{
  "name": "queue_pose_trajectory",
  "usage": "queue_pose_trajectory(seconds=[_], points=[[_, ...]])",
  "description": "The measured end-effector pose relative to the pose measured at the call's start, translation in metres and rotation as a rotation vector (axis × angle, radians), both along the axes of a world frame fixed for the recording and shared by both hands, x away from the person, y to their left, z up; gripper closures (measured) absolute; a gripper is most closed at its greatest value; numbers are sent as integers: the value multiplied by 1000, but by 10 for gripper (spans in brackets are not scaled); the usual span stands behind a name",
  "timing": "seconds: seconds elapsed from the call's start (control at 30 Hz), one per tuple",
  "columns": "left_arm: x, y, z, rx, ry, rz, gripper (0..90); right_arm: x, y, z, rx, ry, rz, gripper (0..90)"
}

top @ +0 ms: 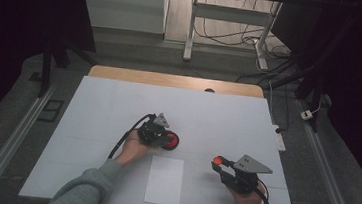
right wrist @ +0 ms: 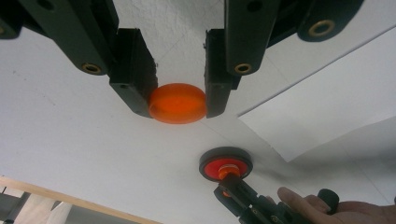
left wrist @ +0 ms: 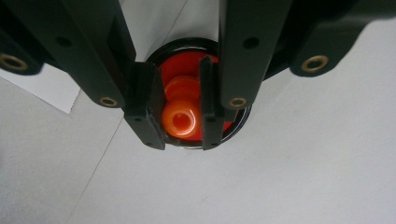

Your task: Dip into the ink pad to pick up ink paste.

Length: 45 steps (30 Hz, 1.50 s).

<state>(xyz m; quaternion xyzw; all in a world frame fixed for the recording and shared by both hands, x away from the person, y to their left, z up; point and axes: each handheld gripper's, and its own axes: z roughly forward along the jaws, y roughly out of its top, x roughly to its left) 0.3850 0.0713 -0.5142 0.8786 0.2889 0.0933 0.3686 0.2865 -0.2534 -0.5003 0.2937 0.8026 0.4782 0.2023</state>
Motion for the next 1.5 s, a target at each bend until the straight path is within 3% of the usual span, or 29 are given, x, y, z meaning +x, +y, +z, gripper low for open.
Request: queue_pose_trajectory(seconds=[1.07,1.17,1.33,1.5], points=[[-3,-1,0,10,-26,2,729,-1,0,2,-4,-2,4,645],[-1,-1,1,-6,-26,9,728,0,0,2,-3,-3,4,645],[-6,3,21,-82,-98,20,728,0,-2,2,1,-1,0,645],[-10,8,33,-112,-104,8,728,0,-2,2,2,-3,1,645]])
